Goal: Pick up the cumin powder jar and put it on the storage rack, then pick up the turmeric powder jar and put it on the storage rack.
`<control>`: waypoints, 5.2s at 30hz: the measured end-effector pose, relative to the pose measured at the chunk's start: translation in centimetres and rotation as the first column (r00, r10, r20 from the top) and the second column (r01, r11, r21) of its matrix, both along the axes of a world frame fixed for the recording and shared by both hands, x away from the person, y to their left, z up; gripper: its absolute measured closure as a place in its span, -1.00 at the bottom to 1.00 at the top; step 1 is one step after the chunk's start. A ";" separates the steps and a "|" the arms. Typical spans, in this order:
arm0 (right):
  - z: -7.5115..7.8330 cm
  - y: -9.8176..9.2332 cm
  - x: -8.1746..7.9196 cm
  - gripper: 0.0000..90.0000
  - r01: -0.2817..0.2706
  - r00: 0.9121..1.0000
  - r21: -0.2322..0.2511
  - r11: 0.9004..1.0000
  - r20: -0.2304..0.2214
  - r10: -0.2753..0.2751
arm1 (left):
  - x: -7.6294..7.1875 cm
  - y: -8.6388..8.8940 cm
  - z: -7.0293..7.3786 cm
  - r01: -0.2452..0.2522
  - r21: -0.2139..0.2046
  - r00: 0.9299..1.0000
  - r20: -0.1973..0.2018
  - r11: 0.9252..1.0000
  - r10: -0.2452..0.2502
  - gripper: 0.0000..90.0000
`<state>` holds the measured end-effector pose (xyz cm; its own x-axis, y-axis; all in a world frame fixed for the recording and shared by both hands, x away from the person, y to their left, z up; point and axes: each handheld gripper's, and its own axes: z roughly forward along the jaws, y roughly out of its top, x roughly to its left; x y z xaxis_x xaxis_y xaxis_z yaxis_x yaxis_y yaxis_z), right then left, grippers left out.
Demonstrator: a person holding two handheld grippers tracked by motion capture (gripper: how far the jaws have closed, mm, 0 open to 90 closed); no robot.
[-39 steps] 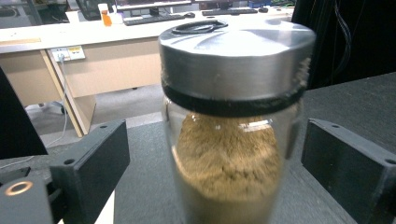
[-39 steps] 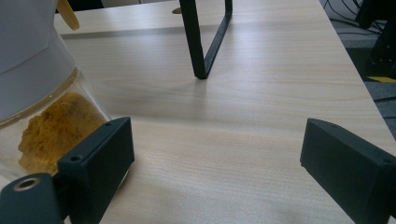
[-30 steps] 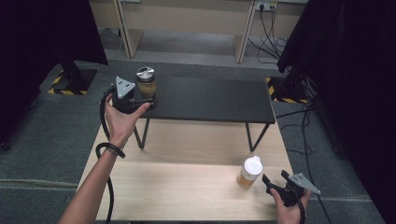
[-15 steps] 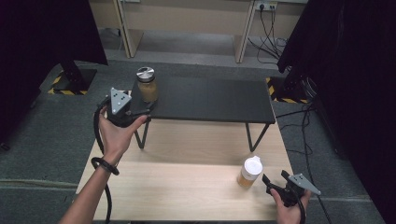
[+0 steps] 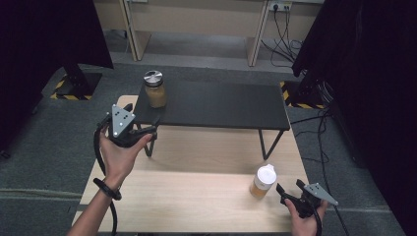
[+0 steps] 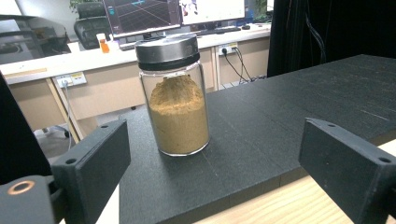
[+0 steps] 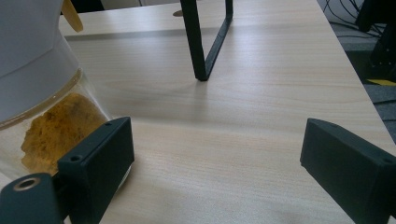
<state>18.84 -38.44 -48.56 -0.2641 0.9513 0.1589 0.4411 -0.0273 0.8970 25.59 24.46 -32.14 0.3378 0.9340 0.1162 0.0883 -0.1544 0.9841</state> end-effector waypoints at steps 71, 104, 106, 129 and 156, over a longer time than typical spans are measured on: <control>0.3 0.6 0.1 -0.78 -0.010 1.000 -0.043 0.999 -0.003 0.010 | -4.0 0.8 -13.7 0.046 0.043 0.970 -0.239 0.998 -0.034 -1.00; 0.1 0.1 0.1 -0.80 -0.037 0.999 -0.034 0.999 0.005 0.037 | -3.9 0.6 -13.9 0.059 0.000 0.959 -0.279 0.998 -0.057 -0.99; 0.1 0.1 0.1 -0.81 -0.044 0.999 -0.033 0.998 0.007 0.045 | -3.9 0.6 -13.9 0.058 -0.001 0.959 -0.278 0.998 -0.056 -0.99; 0.4 -0.9 1.0 -0.93 -0.232 0.971 -0.094 0.968 0.035 0.236 | -3.8 0.9 -14.1 0.055 -0.014 0.960 -0.274 0.998 -0.056 -0.99; 1.6 1.1 1.6 -0.91 -0.378 0.920 -0.144 0.914 0.054 0.389 | -3.8 0.8 -14.1 0.069 -0.011 0.962 -0.264 0.998 -0.070 -1.00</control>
